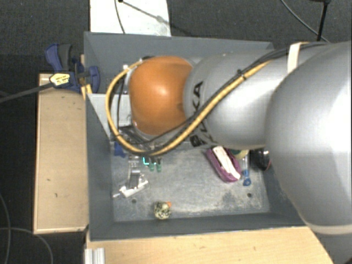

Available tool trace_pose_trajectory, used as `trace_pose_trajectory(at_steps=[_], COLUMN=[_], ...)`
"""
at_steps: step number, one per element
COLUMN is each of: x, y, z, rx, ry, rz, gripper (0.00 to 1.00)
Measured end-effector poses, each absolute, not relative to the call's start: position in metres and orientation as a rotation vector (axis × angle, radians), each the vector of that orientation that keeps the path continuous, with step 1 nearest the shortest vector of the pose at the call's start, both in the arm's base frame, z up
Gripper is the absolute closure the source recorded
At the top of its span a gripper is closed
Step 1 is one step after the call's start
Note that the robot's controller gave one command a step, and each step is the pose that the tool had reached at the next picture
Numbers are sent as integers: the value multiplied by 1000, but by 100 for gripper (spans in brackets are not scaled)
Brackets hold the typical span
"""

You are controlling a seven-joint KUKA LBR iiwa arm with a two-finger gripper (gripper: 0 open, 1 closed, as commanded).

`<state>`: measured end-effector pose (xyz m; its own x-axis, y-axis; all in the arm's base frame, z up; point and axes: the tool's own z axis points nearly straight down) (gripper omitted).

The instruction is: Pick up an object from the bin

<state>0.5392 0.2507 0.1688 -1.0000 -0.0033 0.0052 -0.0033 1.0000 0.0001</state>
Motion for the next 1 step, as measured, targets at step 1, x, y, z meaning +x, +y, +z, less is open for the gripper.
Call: trace_pose_trajectory(at_steps=[1], x=[524], y=[222], z=[69], rx=[551], ry=[-3091], rz=[0], gripper=[0])
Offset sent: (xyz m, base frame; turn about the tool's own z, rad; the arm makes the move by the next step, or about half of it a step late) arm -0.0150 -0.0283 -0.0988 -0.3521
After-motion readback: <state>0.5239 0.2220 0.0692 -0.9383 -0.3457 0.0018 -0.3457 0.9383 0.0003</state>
